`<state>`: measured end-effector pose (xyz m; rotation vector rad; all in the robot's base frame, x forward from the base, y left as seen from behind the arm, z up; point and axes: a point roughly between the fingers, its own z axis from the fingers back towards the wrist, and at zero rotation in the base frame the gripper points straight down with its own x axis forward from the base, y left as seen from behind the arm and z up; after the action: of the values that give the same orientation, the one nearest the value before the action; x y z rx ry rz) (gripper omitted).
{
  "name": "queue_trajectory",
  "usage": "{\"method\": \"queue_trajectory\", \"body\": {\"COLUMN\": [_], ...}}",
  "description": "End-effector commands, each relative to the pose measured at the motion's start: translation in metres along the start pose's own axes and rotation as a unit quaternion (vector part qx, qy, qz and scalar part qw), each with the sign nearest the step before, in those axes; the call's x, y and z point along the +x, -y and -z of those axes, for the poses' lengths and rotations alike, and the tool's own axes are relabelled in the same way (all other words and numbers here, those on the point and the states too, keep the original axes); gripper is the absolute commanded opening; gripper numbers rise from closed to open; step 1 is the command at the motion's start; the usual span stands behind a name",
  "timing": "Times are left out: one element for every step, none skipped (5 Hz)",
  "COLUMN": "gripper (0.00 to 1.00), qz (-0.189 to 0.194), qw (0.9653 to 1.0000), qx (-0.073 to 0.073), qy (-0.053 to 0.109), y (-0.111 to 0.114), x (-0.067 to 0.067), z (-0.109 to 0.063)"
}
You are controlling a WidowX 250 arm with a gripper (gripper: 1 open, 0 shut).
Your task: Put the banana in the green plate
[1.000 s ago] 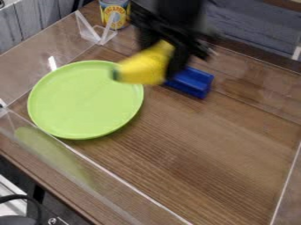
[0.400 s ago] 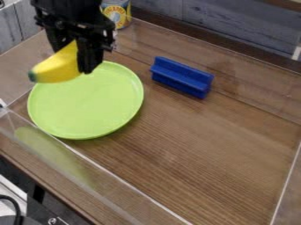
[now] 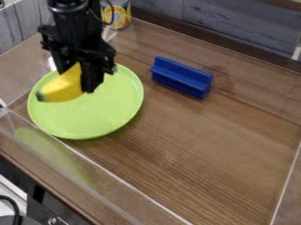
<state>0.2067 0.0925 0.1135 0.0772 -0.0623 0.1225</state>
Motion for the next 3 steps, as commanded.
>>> {"method": "queue_trajectory", "body": {"gripper": [0.0, 0.0, 0.0], "qz": [0.009, -0.03, -0.07], "qw": [0.9999, 0.9995, 0.9975], "qx": [0.002, 0.002, -0.002], "qy": [0.011, 0.008, 0.007], "y": [-0.002, 0.008, 0.018], "x": [0.002, 0.009, 0.016], "z": [0.007, 0.025, 0.043]}}
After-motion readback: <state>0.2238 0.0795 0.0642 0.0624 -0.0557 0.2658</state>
